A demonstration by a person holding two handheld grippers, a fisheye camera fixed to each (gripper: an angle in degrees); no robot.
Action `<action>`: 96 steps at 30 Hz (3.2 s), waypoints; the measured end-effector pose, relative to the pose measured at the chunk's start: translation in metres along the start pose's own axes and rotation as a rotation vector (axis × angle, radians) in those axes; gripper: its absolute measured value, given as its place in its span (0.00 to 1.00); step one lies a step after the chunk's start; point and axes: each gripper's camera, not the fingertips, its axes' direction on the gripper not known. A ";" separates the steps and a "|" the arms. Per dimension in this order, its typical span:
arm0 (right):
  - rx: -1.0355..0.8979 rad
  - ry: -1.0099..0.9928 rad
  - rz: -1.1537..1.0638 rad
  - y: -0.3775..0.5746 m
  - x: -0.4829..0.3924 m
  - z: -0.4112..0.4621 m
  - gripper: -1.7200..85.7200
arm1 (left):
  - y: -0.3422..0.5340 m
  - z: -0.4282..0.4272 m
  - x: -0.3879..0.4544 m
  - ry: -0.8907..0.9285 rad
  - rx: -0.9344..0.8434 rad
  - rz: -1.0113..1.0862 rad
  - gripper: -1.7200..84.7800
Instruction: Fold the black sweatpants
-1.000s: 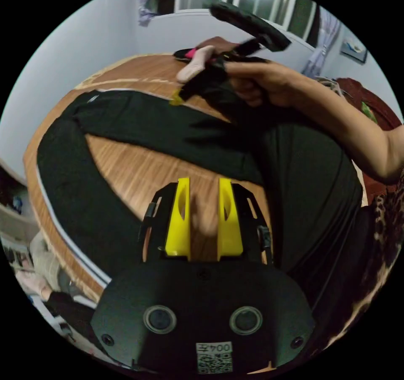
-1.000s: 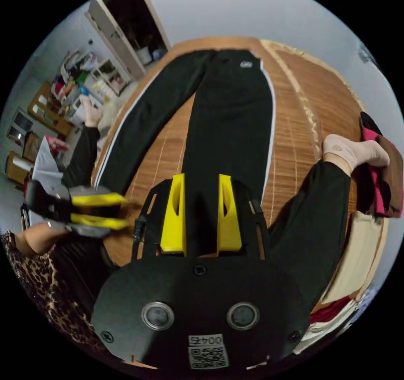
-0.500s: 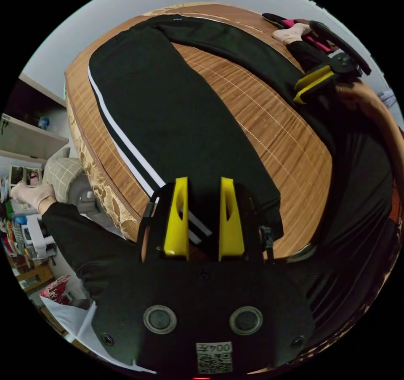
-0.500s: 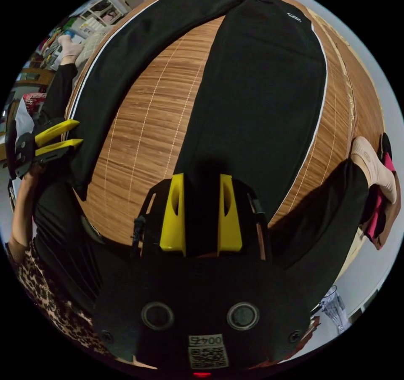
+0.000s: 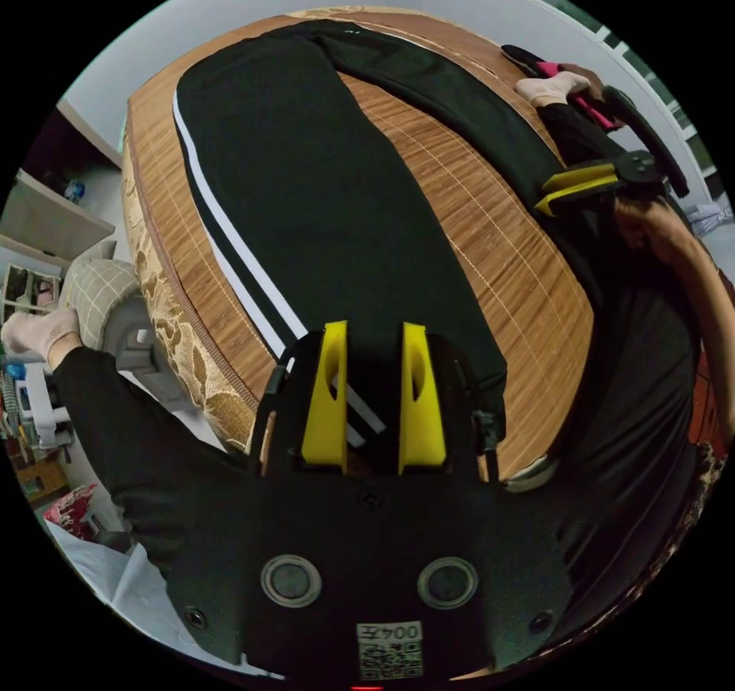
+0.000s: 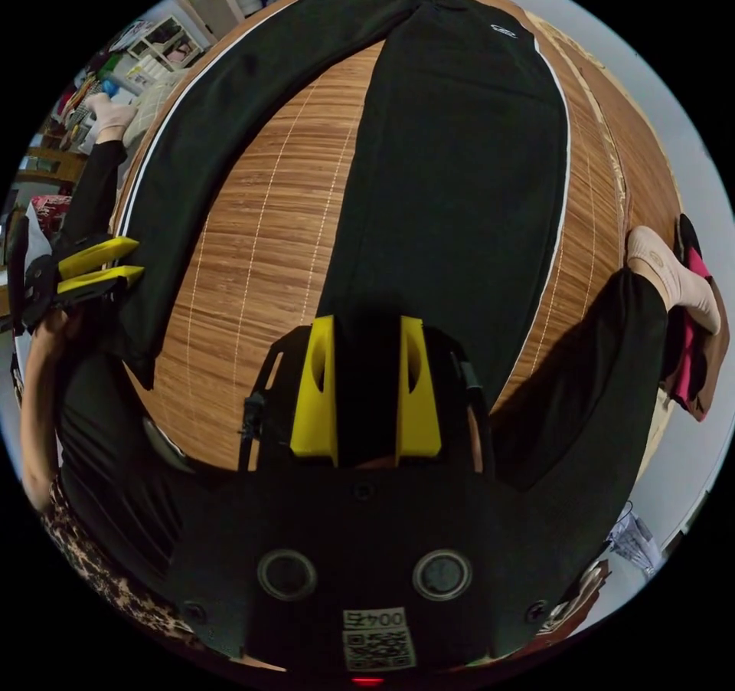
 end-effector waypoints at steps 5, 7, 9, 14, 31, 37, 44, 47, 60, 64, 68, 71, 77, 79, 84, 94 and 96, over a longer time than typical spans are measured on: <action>0.027 0.007 0.009 0.006 -0.003 0.005 0.16 | 0.002 -0.010 -0.005 -0.003 0.021 -0.026 0.12; 0.035 0.010 0.007 0.009 -0.003 0.006 0.16 | 0.000 -0.014 -0.004 -0.021 0.012 -0.026 0.12; 0.042 0.006 0.008 0.013 -0.003 0.008 0.16 | -0.002 -0.019 -0.005 -0.024 0.006 -0.040 0.11; 0.053 0.011 0.003 0.022 -0.004 0.012 0.16 | -0.002 -0.029 -0.023 0.019 0.014 -0.117 0.09; 0.034 -0.039 0.019 0.066 0.010 0.024 0.16 | 0.019 -0.056 -0.044 0.102 0.106 -0.208 0.04; 0.067 -0.040 0.029 0.095 0.015 0.029 0.16 | 0.020 -0.065 -0.036 0.061 0.095 -0.181 0.05; 0.309 -0.114 0.052 0.163 0.025 0.037 0.15 | 0.021 -0.071 -0.013 -0.032 0.091 -0.096 0.08; 0.346 -0.071 0.041 0.180 0.019 0.039 0.16 | 0.024 -0.073 -0.013 -0.015 0.097 -0.095 0.10; 0.502 0.067 0.130 0.232 0.015 0.057 0.21 | 0.035 -0.082 0.012 -0.048 0.095 0.056 0.17; 0.512 0.060 0.144 0.246 0.018 0.059 0.21 | 0.039 -0.085 0.006 -0.018 0.100 0.050 0.18; 0.518 0.056 0.146 0.260 0.020 0.060 0.21 | 0.042 -0.091 0.004 -0.030 0.115 0.051 0.18; 0.546 0.059 0.148 0.269 0.019 0.056 0.20 | 0.045 -0.096 0.001 -0.039 0.154 0.051 0.19; 0.532 0.069 0.184 0.275 0.024 0.057 0.21 | 0.050 -0.111 -0.021 -0.023 0.248 -0.022 0.19; 0.506 0.085 0.179 0.273 0.023 0.061 0.21 | 0.050 -0.111 -0.030 -0.001 0.250 -0.052 0.18; 0.520 0.063 0.180 0.286 0.029 0.062 0.21 | 0.031 -0.126 -0.059 -0.070 0.340 -0.096 0.15; 0.527 0.063 0.199 0.298 0.038 0.061 0.20 | 0.017 -0.110 -0.122 -0.103 0.335 -0.164 0.11; 0.526 0.080 0.200 0.300 0.037 0.062 0.20 | 0.027 -0.113 -0.128 -0.126 0.347 -0.163 0.11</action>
